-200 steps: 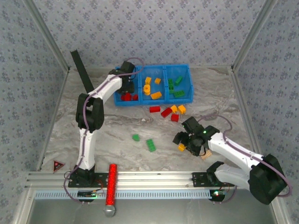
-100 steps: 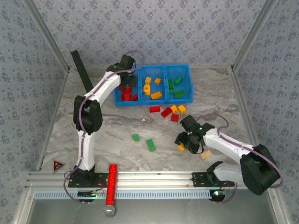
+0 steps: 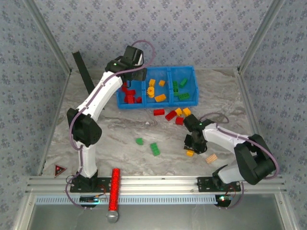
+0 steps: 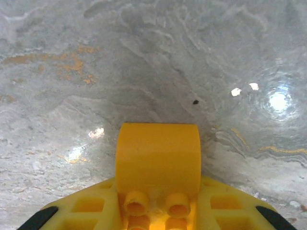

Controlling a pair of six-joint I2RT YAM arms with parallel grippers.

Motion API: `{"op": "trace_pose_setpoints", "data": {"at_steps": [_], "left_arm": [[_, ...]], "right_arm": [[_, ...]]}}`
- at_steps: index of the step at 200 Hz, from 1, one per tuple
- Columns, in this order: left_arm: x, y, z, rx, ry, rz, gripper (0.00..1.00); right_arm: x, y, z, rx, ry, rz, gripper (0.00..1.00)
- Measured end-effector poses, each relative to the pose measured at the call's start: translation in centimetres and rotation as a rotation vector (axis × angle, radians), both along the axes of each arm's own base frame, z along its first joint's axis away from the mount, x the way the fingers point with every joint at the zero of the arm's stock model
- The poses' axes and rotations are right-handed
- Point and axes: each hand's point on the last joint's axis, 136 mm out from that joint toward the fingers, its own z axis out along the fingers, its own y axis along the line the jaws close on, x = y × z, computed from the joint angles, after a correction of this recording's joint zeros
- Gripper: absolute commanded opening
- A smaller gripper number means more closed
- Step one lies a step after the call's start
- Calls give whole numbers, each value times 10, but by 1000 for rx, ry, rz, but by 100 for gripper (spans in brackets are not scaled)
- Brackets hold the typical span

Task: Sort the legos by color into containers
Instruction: Pick up the lego from the bottom-center of the table, then place the lego in the container.

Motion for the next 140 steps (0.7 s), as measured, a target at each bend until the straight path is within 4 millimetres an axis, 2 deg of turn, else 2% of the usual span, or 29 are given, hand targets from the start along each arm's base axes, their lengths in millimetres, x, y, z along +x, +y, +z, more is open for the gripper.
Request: {"op": "trace_pose_setpoints", "data": {"at_steps": [17, 36, 51, 73, 96, 119, 140], "left_arm": [[-16, 13, -2, 22, 14, 13, 68], [-42, 33, -4, 65, 28, 25, 70], [-60, 47, -2, 87, 31, 32, 72], [-88, 65, 2, 88, 31, 50, 73], [-122, 83, -7, 54, 62, 83, 73], [-153, 96, -27, 13, 128, 124, 73], [-174, 97, -53, -38, 213, 155, 73]], "right_arm": [[5, 3, 2, 0, -10, 54, 27], [31, 17, 22, 34, -88, 127, 26], [63, 30, 52, 64, -190, 184, 26], [119, 49, 106, 68, -370, 295, 26], [173, 70, 156, 27, -556, 431, 27], [223, 92, 183, -34, -684, 546, 28], [262, 112, 188, -67, -746, 617, 28]]}}
